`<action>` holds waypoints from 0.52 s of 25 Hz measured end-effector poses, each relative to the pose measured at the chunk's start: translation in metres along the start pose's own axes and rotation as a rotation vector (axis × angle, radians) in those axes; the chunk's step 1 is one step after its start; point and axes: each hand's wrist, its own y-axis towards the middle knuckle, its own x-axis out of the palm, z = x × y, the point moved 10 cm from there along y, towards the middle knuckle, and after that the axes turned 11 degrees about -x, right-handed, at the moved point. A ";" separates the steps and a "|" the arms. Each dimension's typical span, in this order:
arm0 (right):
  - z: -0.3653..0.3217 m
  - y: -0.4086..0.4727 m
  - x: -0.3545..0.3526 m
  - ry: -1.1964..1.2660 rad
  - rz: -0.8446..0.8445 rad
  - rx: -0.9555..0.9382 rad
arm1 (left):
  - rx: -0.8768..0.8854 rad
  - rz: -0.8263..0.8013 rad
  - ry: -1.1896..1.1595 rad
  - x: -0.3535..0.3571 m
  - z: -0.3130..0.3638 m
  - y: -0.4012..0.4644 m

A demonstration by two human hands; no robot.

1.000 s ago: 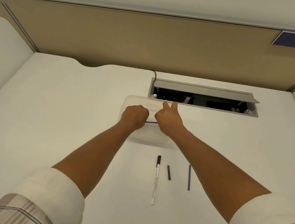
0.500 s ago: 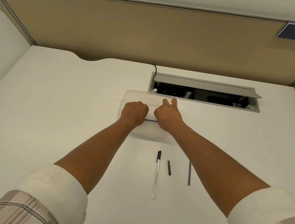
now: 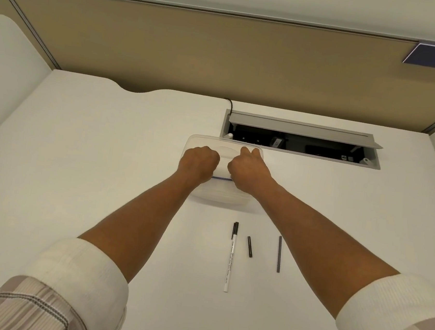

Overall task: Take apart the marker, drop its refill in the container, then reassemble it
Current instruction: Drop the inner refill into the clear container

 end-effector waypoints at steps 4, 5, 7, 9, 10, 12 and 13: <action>-0.001 -0.007 -0.022 0.116 0.166 0.025 | 0.051 0.084 -0.096 -0.031 0.007 -0.012; -0.001 -0.012 -0.029 0.125 0.214 0.032 | 0.061 0.108 -0.115 -0.039 0.008 -0.016; -0.001 -0.025 -0.042 0.124 0.288 0.046 | 0.073 0.148 -0.149 -0.054 0.010 -0.025; -0.002 -0.038 -0.051 0.127 0.325 0.059 | 0.086 0.186 -0.172 -0.069 0.012 -0.037; -0.003 -0.046 -0.057 0.129 0.346 0.064 | 0.090 0.203 -0.179 -0.077 0.013 -0.045; -0.008 -0.060 -0.066 0.132 0.378 0.080 | 0.102 0.233 -0.190 -0.091 0.018 -0.062; -0.010 -0.067 -0.069 0.135 0.392 0.088 | 0.108 0.243 -0.196 -0.096 0.020 -0.069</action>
